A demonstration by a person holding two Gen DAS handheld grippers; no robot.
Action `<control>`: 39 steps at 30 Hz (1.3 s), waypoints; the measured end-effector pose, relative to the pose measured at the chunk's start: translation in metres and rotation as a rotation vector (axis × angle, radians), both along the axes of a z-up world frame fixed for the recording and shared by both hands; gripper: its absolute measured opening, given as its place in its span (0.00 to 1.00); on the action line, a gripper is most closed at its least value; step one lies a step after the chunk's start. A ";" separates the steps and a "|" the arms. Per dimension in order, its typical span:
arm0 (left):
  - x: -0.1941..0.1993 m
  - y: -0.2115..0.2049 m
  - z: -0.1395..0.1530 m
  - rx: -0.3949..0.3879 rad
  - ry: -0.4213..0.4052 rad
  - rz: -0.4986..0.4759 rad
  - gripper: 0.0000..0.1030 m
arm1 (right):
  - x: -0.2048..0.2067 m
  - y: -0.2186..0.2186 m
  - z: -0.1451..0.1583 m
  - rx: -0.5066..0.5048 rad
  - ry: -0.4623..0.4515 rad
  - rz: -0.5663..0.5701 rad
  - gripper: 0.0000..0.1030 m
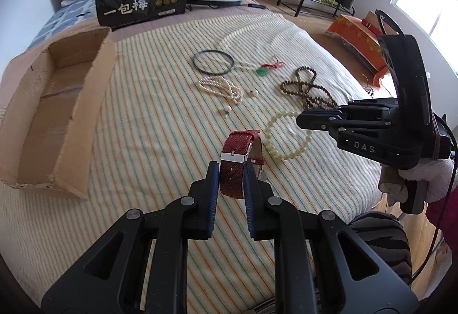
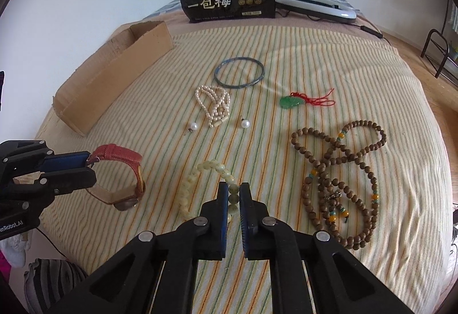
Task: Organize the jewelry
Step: 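Grasp the red leather watch with the left tool while the right tool grasps the cream bead bracelet, then carry the watch and bracelet into the cardboard box and open both tools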
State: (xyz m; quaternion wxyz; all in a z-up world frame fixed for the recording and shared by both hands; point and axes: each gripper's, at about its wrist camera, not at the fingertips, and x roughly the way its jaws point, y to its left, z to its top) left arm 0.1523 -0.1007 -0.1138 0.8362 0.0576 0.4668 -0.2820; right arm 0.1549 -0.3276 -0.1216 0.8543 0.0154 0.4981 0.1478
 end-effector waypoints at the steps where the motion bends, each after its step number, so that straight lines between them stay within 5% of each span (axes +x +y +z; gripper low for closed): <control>1: 0.000 0.003 0.004 -0.004 -0.007 0.005 0.15 | -0.001 0.001 0.004 -0.004 -0.009 0.001 0.05; 20: 0.013 0.074 0.049 -0.049 -0.108 0.120 0.15 | 0.006 0.029 0.063 -0.037 -0.130 0.011 0.05; 39: 0.054 0.178 0.055 0.005 -0.173 0.328 0.15 | 0.049 0.135 0.104 0.037 -0.212 0.158 0.05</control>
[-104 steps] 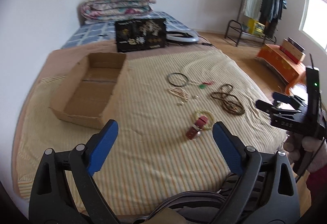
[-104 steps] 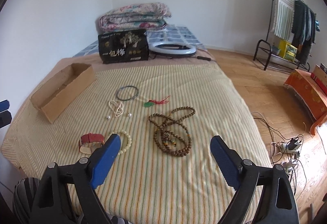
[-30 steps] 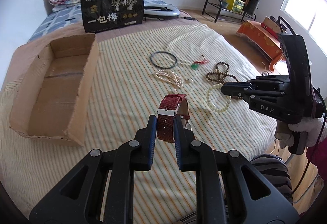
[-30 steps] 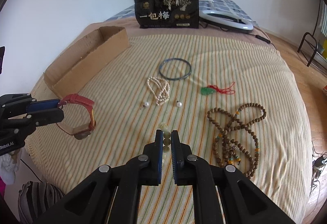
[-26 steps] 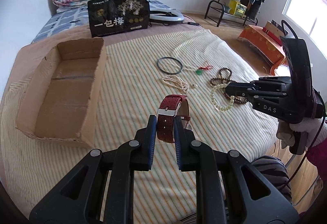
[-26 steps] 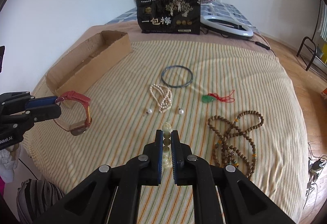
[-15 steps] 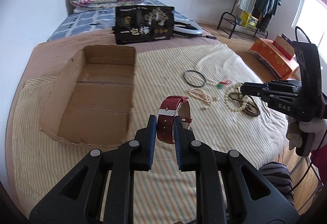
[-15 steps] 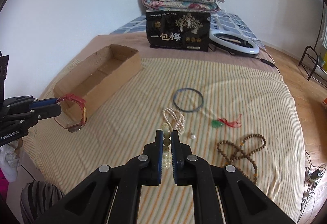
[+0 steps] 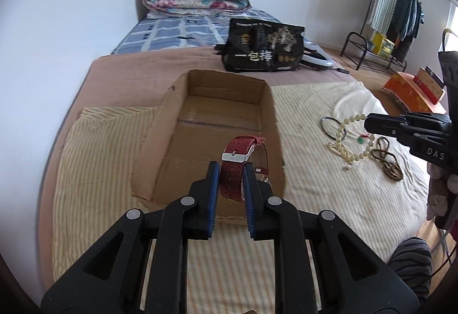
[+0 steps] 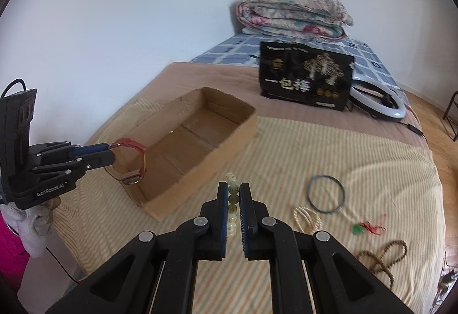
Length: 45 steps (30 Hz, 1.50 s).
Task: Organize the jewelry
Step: 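Carry the watch and bracelet into the cardboard box and open both tools, then withdraw both open tools from the box back toward the jewelry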
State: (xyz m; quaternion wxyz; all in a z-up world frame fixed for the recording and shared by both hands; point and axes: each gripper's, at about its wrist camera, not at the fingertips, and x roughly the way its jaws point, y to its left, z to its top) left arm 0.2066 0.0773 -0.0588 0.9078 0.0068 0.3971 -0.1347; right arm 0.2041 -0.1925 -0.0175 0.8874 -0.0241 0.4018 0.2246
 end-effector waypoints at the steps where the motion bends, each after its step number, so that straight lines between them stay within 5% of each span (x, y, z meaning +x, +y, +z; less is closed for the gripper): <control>1: 0.002 0.004 -0.001 0.004 -0.002 0.009 0.15 | 0.003 0.008 0.001 0.003 -0.002 0.012 0.05; 19: 0.019 0.044 -0.016 0.030 0.020 0.087 0.15 | 0.049 0.094 -0.014 0.022 0.020 0.132 0.05; 29: 0.025 0.051 -0.021 0.036 0.030 0.112 0.17 | 0.067 0.107 -0.032 0.018 0.063 0.129 0.06; 33: 0.023 0.051 -0.018 0.037 0.012 0.119 0.38 | 0.063 0.108 -0.030 0.001 0.031 0.114 0.48; 45: 0.014 0.046 -0.007 0.028 -0.001 0.138 0.38 | 0.049 0.084 -0.018 0.008 0.003 0.076 0.61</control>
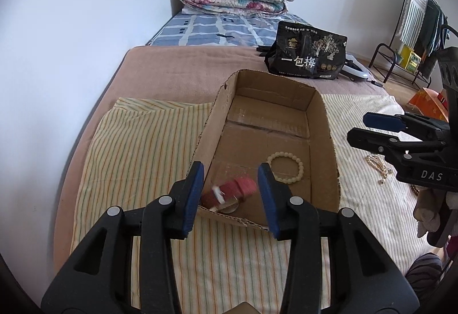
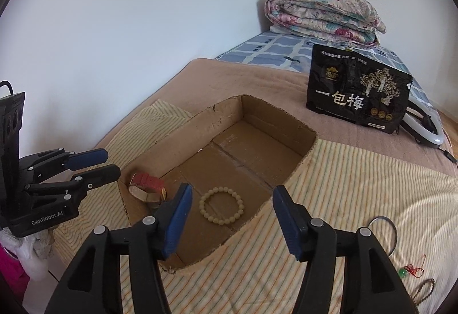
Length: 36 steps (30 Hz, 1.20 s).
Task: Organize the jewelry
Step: 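Withdraw both open tools from the box back toward the jewelry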
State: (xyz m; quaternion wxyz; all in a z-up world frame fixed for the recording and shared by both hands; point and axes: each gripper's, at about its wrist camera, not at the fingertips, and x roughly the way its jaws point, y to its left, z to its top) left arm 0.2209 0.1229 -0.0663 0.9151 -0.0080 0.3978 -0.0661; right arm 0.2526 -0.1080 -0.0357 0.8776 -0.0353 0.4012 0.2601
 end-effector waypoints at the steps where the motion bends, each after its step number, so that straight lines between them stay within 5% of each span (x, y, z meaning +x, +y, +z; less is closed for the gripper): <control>1: -0.001 -0.002 0.001 0.003 -0.002 -0.002 0.38 | -0.002 -0.003 0.001 -0.002 -0.003 -0.006 0.63; 9: -0.014 -0.023 0.015 0.010 -0.042 -0.026 0.38 | -0.021 -0.037 0.017 -0.004 -0.055 -0.074 0.88; 15: -0.022 -0.050 0.020 0.010 -0.052 -0.070 0.38 | -0.038 -0.077 0.023 -0.015 -0.077 -0.129 0.92; 19: -0.026 -0.072 0.022 0.016 -0.052 -0.112 0.55 | -0.050 -0.111 0.023 -0.023 -0.084 -0.186 0.99; 36: -0.022 -0.169 0.012 0.005 -0.007 -0.273 0.55 | -0.087 -0.243 0.014 -0.079 -0.071 -0.412 1.00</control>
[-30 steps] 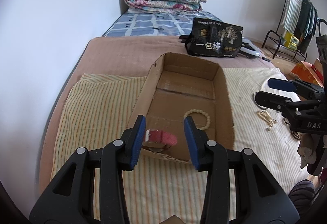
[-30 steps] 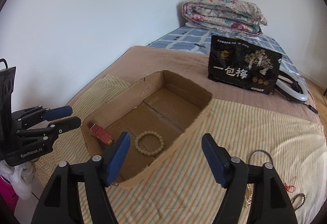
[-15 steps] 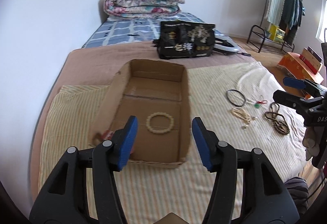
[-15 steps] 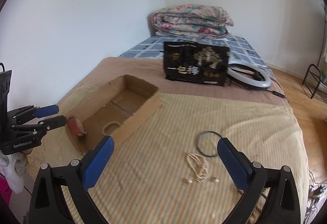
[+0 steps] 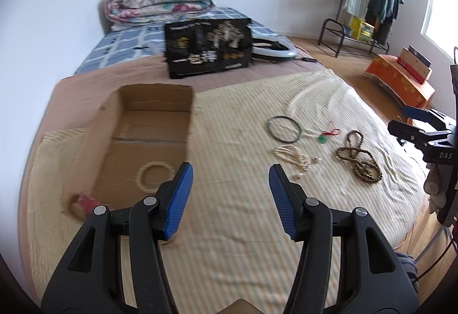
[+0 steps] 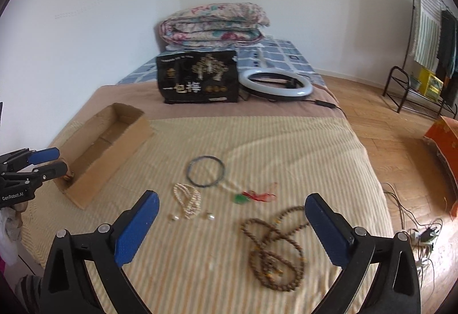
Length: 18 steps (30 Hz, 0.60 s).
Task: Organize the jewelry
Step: 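Withdraw both open tools from the box back toward the jewelry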
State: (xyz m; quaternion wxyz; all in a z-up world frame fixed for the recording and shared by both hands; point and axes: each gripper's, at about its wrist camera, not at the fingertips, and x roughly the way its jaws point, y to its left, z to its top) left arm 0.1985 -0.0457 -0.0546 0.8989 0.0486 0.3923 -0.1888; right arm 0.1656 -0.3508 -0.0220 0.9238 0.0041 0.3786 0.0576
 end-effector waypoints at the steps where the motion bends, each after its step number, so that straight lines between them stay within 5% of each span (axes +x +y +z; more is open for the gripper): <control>1: 0.001 -0.006 -0.002 0.002 0.006 -0.011 0.55 | -0.002 -0.008 -0.003 -0.003 0.004 -0.014 1.00; 18: 0.032 -0.097 -0.060 0.009 0.155 -0.156 0.55 | -0.018 -0.060 -0.059 -0.061 0.102 -0.075 1.00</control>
